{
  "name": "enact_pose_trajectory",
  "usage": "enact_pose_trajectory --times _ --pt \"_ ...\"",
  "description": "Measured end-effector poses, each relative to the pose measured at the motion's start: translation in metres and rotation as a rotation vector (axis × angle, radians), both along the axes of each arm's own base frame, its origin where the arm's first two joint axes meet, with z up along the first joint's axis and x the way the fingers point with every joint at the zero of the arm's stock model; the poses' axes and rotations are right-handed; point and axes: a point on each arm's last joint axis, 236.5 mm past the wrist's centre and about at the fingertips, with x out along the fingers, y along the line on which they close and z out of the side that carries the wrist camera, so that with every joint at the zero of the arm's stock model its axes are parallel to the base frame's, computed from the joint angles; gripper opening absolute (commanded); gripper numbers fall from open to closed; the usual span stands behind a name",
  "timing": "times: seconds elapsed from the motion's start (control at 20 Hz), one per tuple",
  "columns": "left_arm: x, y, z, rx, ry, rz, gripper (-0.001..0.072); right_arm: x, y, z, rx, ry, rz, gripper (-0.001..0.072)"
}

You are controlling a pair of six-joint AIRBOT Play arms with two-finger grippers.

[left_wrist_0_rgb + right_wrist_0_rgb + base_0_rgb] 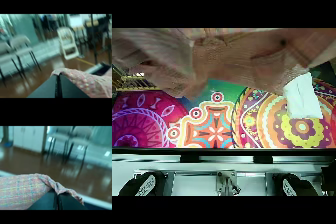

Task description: Fold the shirts.

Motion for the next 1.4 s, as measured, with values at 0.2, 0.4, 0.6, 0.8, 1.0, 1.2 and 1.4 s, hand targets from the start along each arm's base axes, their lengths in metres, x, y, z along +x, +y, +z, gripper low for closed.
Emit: enact_pose_trajectory --times 0.2,0.4,0.6,0.8,1.0,1.2,1.4 --pt "-0.036 0.016 0.01 -0.035 -0.054 0.133 0.0026 -0.05 -0.002 0.018 -0.027 -0.043 -0.035 0.005" --pt "-0.038 0.025 0.002 -0.039 -0.03 0.188 0.0025 -0.061 -0.001 -0.002 -0.038 0.047 -0.035 0.005" --pt "0.005 0.035 -0.037 -0.017 0.138 0.196 0.0025 -0.038 -0.006 -0.036 -0.03 0.199 -0.042 0.005" --pt "0.083 0.054 -0.134 0.015 0.5 0.176 0.0026 0.016 -0.011 -0.135 0.015 0.624 -0.033 0.005" --pt "0.163 0.076 -0.257 -0.025 0.877 0.137 0.0026 0.082 -0.013 -0.261 0.088 1.082 -0.013 0.005" --pt "0.238 0.083 -0.38 -0.085 1.162 0.103 0.0026 0.151 -0.004 -0.392 0.193 1.407 0.033 0.005" --pt "0.312 0.079 -0.476 -0.161 1.25 0.132 0.0026 0.216 0.009 -0.49 0.343 1.472 0.054 0.005"
